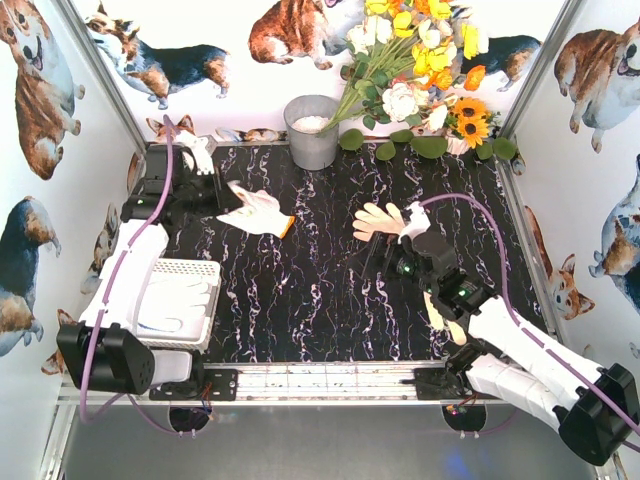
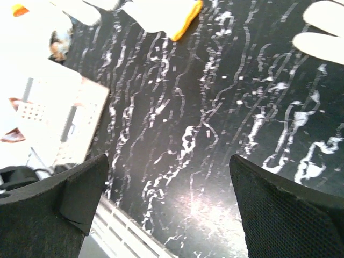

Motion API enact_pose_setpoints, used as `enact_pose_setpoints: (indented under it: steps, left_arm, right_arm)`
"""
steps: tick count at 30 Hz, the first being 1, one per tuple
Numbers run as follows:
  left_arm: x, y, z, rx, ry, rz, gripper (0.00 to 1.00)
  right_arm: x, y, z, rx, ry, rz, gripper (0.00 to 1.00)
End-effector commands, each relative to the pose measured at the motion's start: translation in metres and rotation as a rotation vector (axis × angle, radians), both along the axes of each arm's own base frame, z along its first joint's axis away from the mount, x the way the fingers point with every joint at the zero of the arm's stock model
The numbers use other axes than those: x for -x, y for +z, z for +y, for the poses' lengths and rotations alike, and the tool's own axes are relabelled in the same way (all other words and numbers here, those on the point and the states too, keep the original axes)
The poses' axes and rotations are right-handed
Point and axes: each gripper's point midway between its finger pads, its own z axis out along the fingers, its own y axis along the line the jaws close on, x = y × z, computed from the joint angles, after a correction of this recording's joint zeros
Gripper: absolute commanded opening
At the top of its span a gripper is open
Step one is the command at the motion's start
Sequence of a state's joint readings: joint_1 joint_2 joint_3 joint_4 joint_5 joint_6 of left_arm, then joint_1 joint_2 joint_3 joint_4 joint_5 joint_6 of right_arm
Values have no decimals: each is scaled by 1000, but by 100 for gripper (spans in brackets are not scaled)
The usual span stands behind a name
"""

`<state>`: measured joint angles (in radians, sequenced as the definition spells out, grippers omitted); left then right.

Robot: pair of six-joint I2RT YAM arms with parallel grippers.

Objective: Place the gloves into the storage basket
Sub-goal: Pick up the glove from the center of the board, then place the glove at the center of the board.

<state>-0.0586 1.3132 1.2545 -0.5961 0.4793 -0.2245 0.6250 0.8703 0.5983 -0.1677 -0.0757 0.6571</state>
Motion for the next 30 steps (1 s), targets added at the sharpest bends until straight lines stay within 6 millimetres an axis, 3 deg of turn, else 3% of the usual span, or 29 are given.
enact_pose_setpoints:
  steps: [1,6,12,16,19,24,30]
  left_arm:
    - [39,22,-56,321,-137,152,0]
    - [55,61,-104,528,-163,94,0]
    - [79,43,-144,632,-133,266,0]
    - [91,42,-167,635,-137,296,0]
    - [94,34,-176,609,-129,341,0]
    - [101,18,-188,622,-131,436,0]
    - [120,18,-207,651,-216,506,0]
  right_arm:
    - [5,62,26,-158,119,-83,100]
    - [14,73,55,-181,283,20,100]
    - [26,88,92,-247,430,27,99]
    - [24,66,108,-194,451,72,92]
    - [18,56,108,-162,426,51,93]
    - [11,43,91,-40,388,-32,99]
    - [3,33,74,49,380,-134,100]
